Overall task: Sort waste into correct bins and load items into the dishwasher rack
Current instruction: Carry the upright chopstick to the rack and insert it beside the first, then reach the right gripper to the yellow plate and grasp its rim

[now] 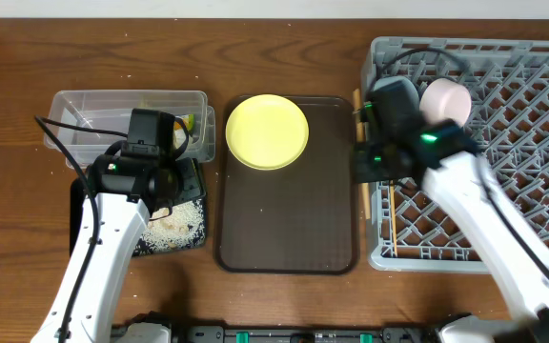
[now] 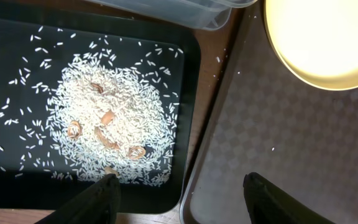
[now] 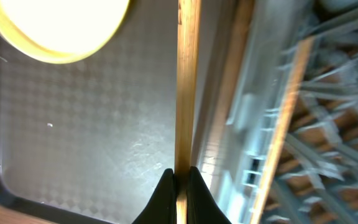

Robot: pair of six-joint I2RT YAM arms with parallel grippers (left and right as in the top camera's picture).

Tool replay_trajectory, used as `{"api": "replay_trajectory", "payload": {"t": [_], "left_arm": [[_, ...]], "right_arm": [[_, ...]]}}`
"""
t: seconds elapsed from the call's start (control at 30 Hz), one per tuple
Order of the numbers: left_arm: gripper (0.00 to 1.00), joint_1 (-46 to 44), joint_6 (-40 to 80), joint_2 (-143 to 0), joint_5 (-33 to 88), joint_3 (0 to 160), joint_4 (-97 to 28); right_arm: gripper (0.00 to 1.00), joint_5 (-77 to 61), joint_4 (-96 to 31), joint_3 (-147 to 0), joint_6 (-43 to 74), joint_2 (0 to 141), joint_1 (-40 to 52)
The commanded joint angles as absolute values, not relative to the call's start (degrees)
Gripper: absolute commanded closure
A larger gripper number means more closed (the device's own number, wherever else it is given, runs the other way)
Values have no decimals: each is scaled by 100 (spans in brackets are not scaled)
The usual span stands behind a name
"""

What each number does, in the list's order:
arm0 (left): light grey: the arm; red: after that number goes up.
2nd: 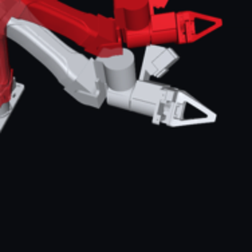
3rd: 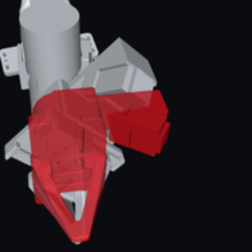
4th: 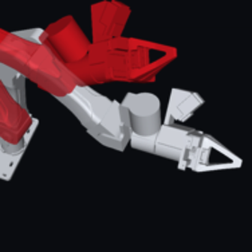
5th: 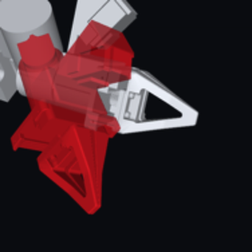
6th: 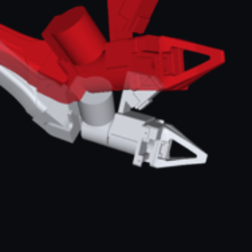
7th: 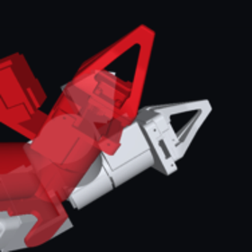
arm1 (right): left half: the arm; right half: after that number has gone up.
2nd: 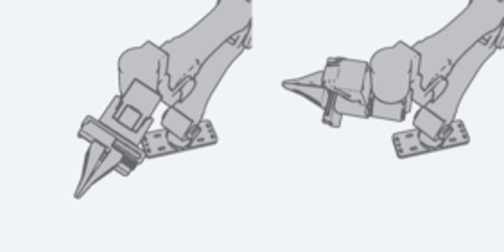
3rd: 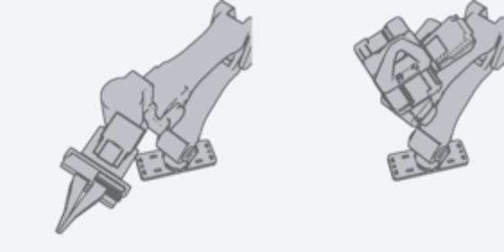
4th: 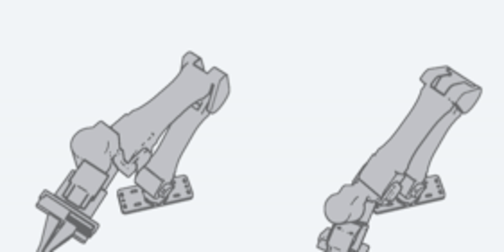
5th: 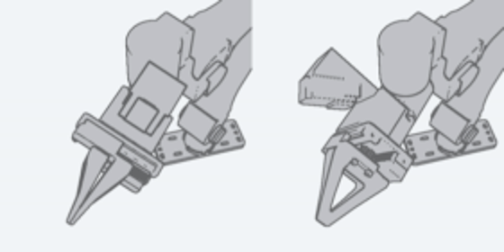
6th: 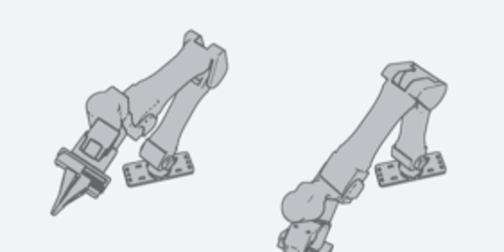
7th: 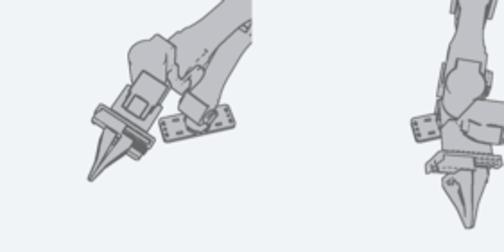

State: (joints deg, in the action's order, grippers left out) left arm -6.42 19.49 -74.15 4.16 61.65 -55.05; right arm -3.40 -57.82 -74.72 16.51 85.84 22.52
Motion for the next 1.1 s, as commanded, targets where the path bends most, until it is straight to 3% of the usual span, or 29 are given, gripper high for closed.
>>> {"api": "replay_trajectory", "payload": {"t": [0.0,0.4,0.53,0.67,1.07], "left_arm": [[33,-628,1914,-7426,388,6211,-5500],[33,-628,1914,-7426,388,6211,-5500],[33,-628,1914,-7426,388,6211,-5502],[33,-628,1914,-7426,388,6211,-5502],[33,-628,1914,-7426,386,6211,-5502]], "right_arm": [[99,-314,-6036,-7489,1157,8313,1920],[98,-91,-6355,-6812,1153,8729,1527],[87,-91,-6265,-6729,1153,8897,1535],[64,-93,-6147,-6729,1173,8903,1535],[60,-519,-5723,-6965,1179,8825,1546]]}}
